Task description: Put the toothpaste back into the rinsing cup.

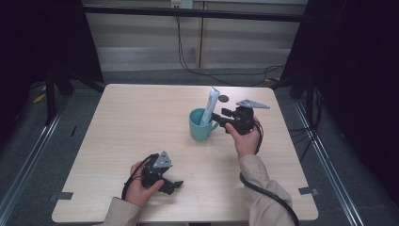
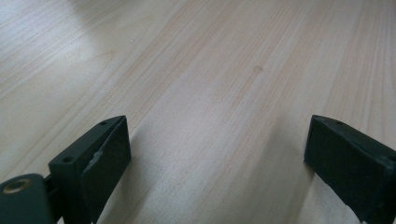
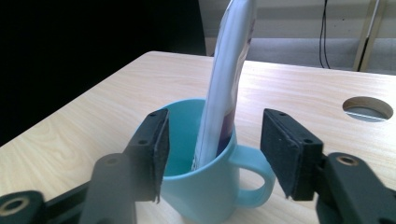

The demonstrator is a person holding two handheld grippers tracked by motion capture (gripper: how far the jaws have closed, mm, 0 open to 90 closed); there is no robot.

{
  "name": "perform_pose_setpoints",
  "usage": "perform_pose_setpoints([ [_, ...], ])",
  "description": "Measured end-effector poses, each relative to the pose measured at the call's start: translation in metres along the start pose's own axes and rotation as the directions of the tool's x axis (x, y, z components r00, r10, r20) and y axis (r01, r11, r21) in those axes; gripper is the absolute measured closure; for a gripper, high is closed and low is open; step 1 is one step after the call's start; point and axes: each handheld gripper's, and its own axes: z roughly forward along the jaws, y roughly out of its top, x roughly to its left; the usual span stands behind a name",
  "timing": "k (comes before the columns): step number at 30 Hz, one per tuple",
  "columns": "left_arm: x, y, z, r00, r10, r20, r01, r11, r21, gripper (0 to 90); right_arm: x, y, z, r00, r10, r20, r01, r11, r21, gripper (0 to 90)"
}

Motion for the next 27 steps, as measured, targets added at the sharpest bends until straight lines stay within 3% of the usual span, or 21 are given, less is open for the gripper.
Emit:
perform_pose_setpoints([
  [8, 0.000, 0.000, 0.000, 1.0000, 0.000, 0.001, 0.000, 1.0000, 0.000, 6.7, -0.004, -0.004, -0.007, 0.9997, -0.017, -0.017, 0.018, 0.999, 0.045, 33.2],
  [27, 0.000, 0.000, 0.000, 1.0000, 0.000, 0.003, 0.000, 1.0000, -0.001, 6.6, -0.013, -0.015, -0.031, 0.9986, -0.052, -0.012, 0.053, 0.996, 0.068, 28.6],
])
